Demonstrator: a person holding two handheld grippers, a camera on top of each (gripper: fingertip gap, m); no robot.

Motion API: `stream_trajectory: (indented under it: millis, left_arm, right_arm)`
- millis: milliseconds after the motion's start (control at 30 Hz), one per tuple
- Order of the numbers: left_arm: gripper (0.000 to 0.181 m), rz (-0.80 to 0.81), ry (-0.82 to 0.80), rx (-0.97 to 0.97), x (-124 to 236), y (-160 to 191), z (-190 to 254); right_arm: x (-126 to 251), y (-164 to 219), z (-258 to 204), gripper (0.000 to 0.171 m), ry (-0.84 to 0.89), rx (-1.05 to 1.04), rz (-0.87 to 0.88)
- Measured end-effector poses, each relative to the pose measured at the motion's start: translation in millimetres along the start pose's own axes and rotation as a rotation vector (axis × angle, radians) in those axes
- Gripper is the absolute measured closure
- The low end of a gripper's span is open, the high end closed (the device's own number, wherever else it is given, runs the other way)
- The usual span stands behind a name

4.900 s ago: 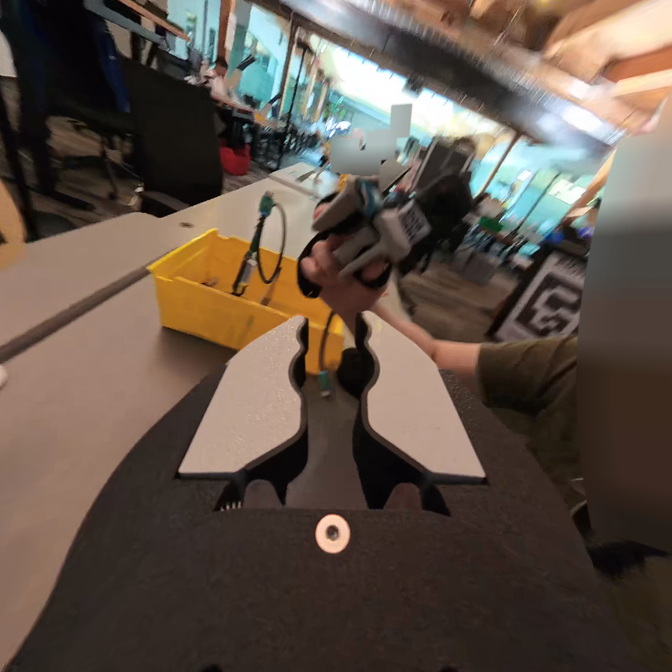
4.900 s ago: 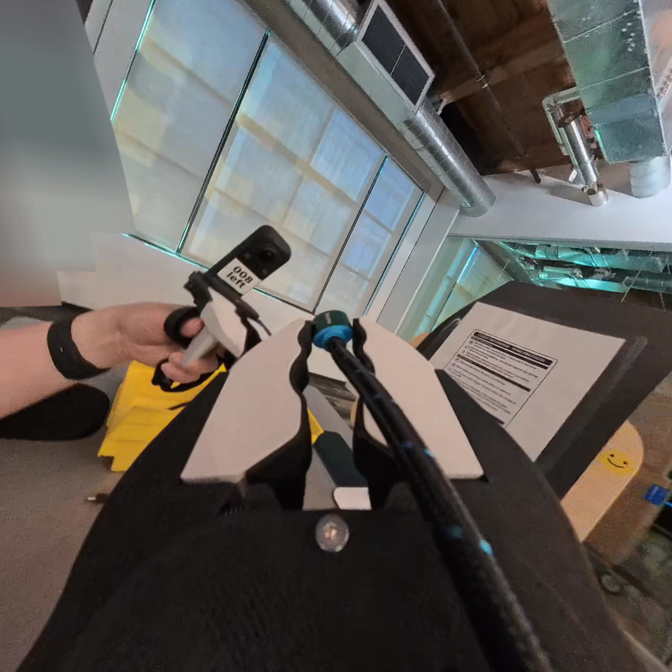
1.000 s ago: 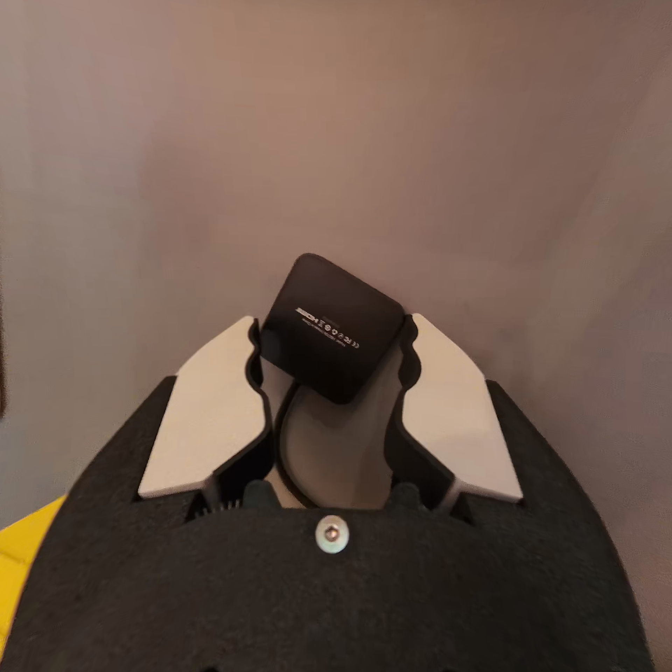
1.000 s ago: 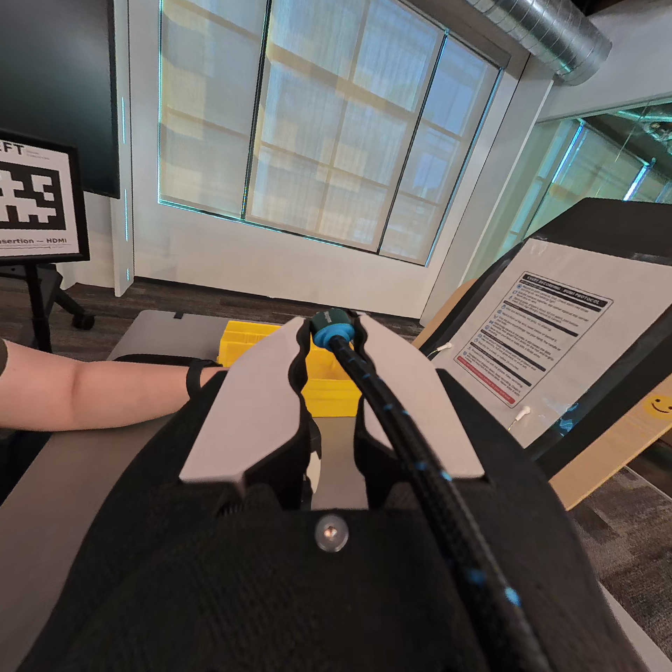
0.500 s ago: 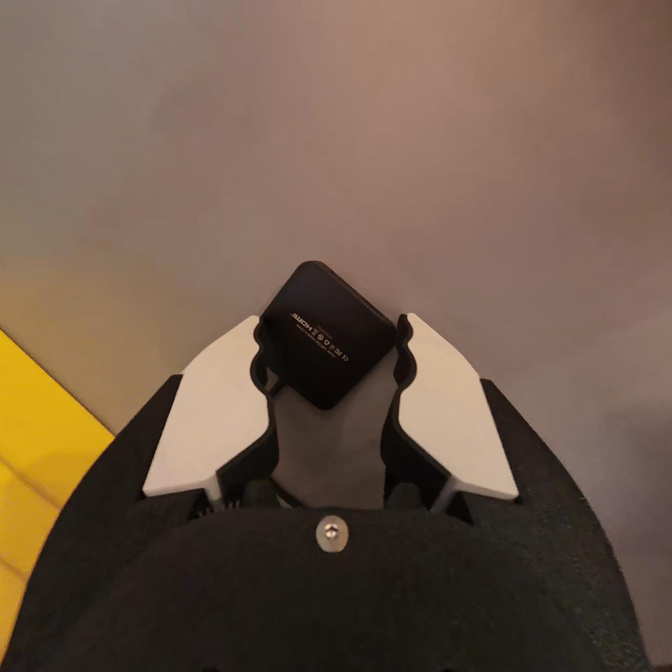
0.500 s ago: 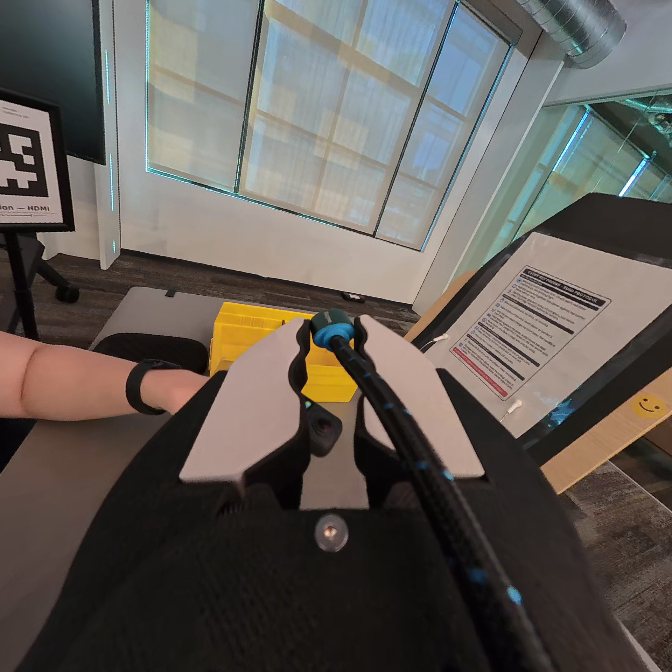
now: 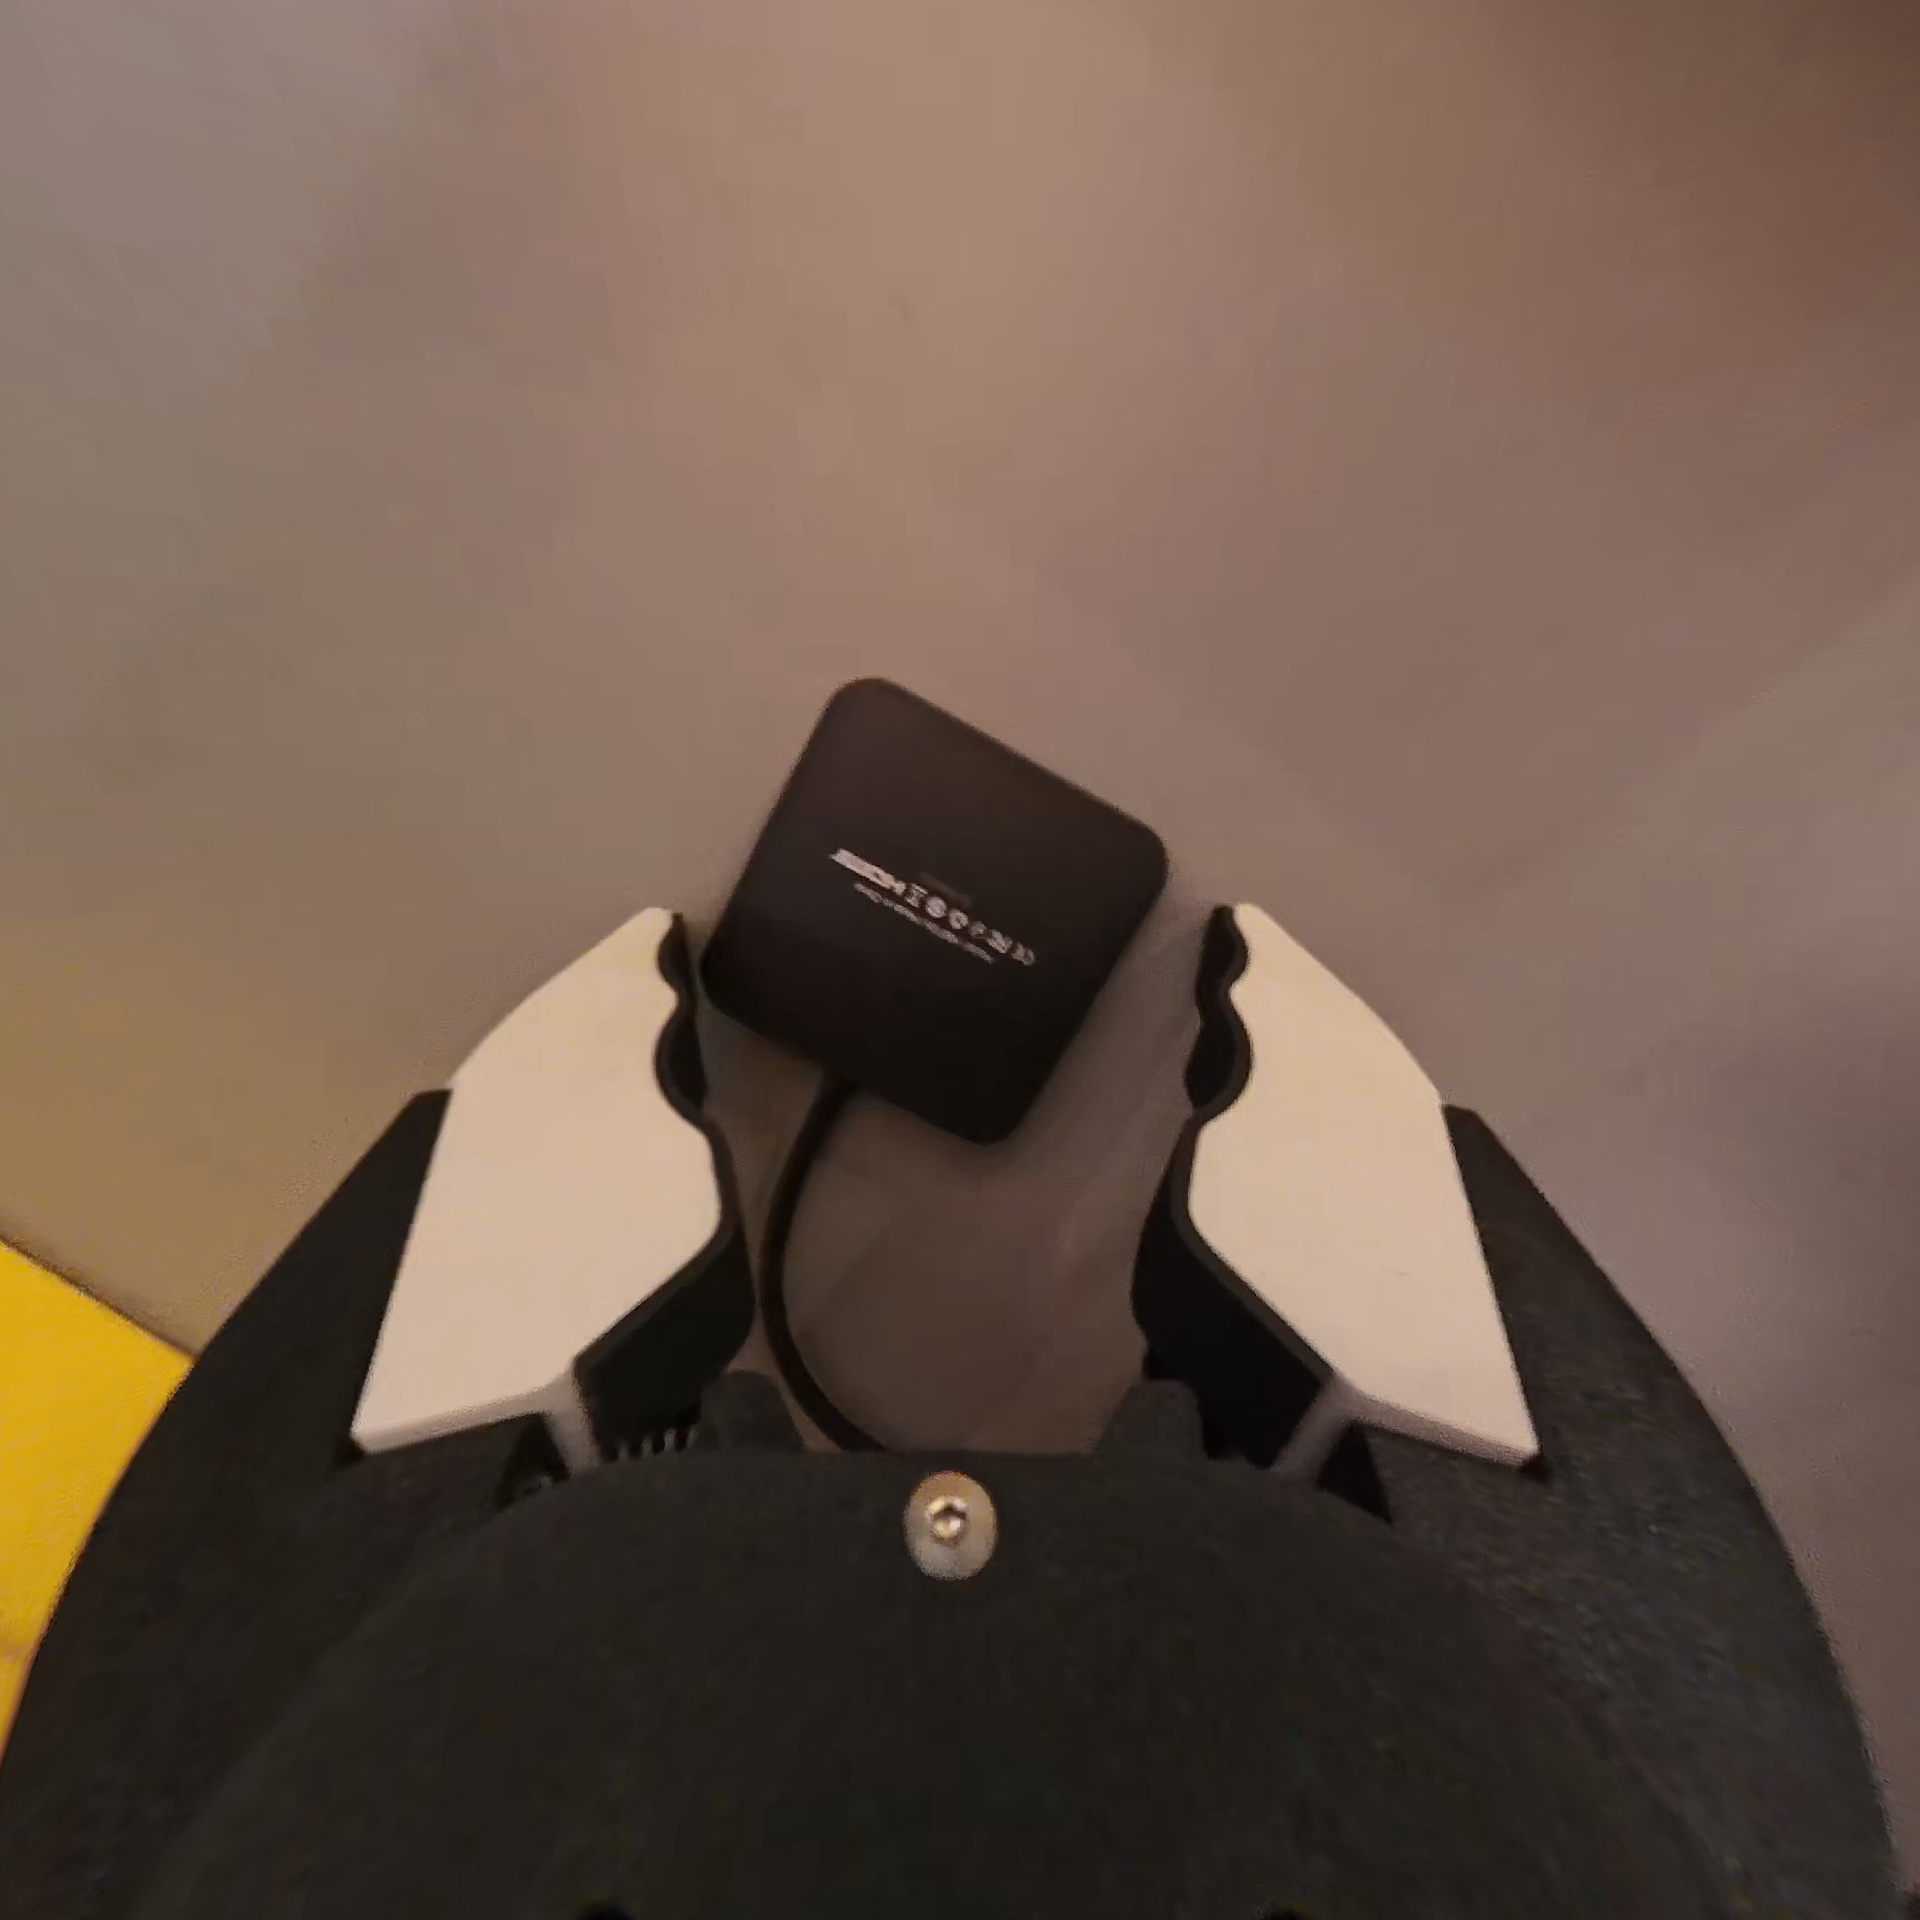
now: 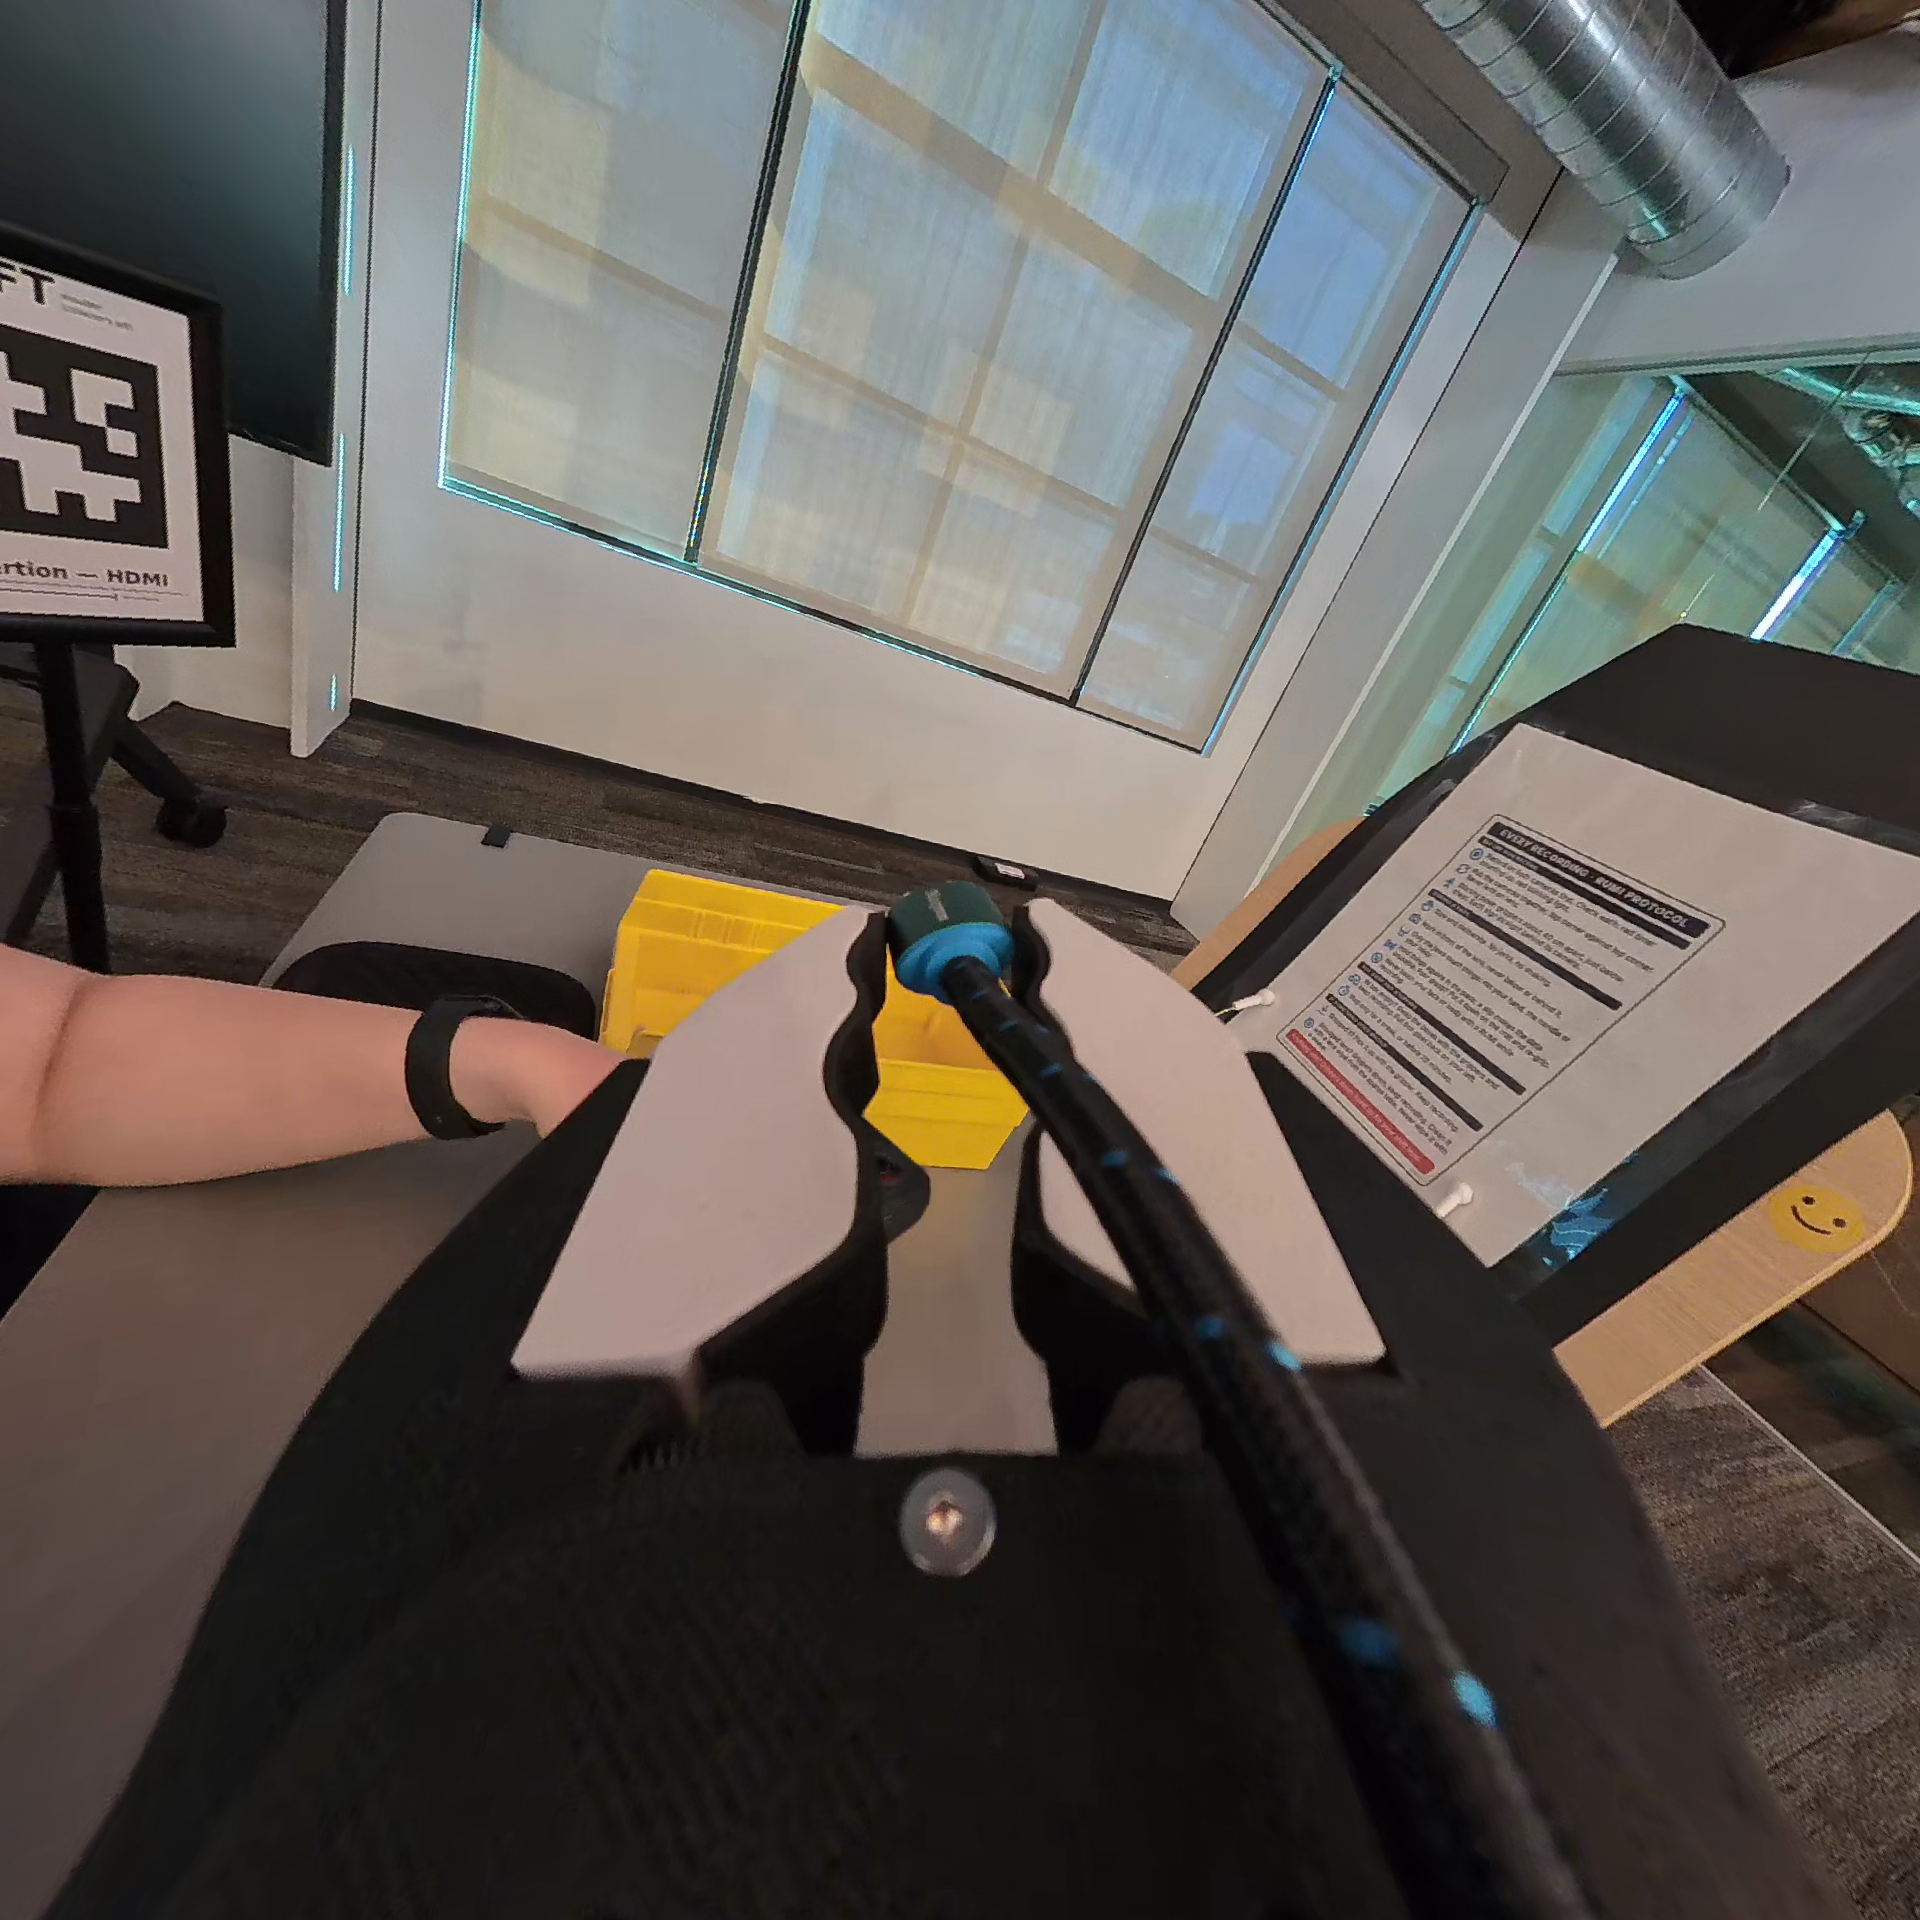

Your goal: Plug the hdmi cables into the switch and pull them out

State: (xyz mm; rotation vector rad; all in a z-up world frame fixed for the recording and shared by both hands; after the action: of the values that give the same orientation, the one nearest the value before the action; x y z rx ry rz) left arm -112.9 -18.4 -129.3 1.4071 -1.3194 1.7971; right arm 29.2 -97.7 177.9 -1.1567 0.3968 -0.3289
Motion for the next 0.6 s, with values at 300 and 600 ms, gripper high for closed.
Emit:
stream_trajectory:
  millis: [300,600]
  left_arm:
    - [0.105,-0.070,-0.138,0.498,10.3,16.9,0.1]
    - [0.090,0.043,-0.042,0.304,21.4,17.1,13.1]
  right_arm:
    - [-3.6,1.9,-3.6,0.147,-0.008,0.007,-0.013]
    - [-12.6,10.2,-8.2,0.147,-0.022,0.030,-0.057]
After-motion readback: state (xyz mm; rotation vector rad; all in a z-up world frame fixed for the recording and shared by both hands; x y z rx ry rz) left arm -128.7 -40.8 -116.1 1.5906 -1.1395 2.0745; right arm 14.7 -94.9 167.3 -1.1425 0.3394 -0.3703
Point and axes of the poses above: each gripper's, where its closed fingertips meet, x back along the fingers, y out of its underside, z = x × y across the jaws, the point moved 3 cm from there along x, back along the fingers, and after that the axes turned 2 degrees about y, right-handed, at the moved point
